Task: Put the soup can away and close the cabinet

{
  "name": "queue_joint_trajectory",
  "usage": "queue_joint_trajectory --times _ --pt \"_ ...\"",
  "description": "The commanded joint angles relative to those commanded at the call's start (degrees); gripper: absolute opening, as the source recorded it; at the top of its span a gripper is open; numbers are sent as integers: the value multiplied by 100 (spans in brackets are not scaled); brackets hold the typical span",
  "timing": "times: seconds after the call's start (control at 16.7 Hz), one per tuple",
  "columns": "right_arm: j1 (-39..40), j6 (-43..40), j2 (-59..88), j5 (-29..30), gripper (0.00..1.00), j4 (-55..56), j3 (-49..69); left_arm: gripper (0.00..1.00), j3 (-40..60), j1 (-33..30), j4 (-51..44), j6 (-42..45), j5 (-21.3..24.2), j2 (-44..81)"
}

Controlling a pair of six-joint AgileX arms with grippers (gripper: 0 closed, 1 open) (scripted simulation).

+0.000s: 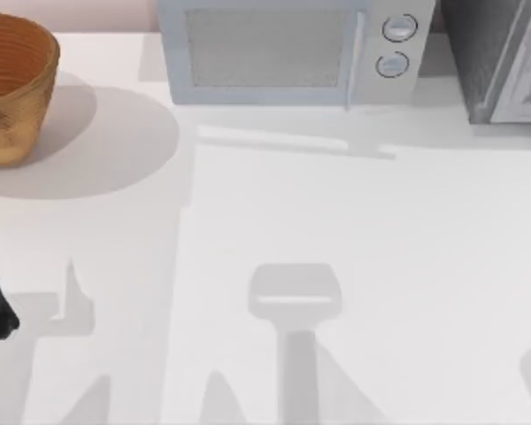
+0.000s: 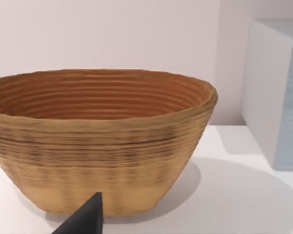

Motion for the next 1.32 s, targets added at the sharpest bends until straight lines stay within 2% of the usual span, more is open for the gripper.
queue_joint_trajectory --times 0.84,1.14,1.32 --pt "3611 103 -102 3844 100 -172 -108 100 0 0 0 0 0 0" --pt "4786 66 -232 5033 100 -140 -60 100 0 0 0 0 0 0" --pt "5866 48 -244 6103 100 -166 -25 100 0 0 0 0 0 0"
